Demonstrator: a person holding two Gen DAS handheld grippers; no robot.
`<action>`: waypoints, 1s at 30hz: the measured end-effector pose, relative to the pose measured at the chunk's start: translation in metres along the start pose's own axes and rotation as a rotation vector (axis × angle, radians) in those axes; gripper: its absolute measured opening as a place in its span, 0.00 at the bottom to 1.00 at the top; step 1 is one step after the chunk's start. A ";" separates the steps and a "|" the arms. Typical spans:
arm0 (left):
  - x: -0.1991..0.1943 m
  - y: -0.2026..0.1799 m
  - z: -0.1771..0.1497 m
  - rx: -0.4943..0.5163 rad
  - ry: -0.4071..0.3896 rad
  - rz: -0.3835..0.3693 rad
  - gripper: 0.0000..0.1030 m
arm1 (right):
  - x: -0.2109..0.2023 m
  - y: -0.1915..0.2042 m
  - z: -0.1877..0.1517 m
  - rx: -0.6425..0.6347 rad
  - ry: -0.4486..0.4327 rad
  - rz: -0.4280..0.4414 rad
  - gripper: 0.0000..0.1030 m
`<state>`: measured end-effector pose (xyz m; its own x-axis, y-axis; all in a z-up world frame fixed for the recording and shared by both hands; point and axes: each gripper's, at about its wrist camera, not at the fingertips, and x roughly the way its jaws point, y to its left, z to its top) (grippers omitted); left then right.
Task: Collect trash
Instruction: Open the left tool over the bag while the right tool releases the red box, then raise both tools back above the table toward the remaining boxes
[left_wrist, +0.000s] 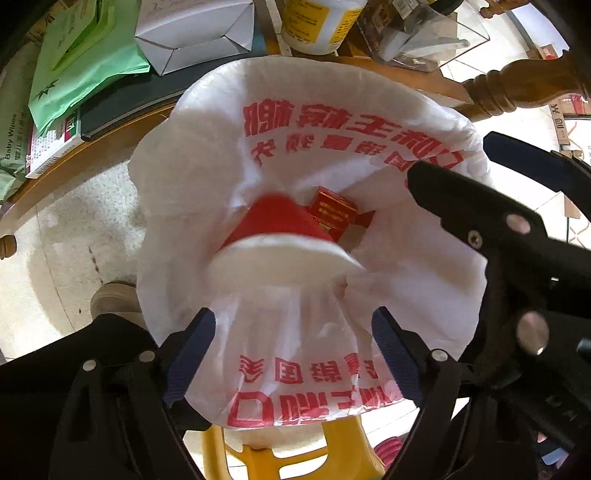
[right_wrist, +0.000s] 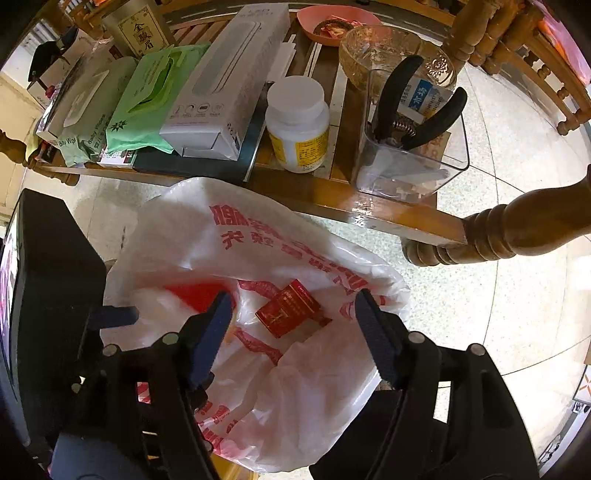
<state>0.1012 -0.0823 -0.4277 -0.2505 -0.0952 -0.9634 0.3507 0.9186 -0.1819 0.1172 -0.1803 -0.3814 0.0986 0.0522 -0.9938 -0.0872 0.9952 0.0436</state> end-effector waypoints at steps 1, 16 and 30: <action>0.000 0.000 0.000 -0.002 0.001 -0.003 0.82 | 0.000 0.001 0.000 -0.002 0.002 -0.002 0.66; -0.005 0.007 -0.005 -0.002 -0.030 0.016 0.82 | -0.011 0.002 -0.005 0.004 -0.014 -0.002 0.66; -0.136 0.008 -0.087 0.090 -0.206 0.046 0.82 | -0.169 0.007 -0.056 -0.075 -0.210 0.112 0.84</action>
<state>0.0598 -0.0288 -0.2814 -0.0459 -0.1391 -0.9892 0.4384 0.8870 -0.1450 0.0446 -0.1870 -0.2192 0.2876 0.1855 -0.9396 -0.1820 0.9738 0.1365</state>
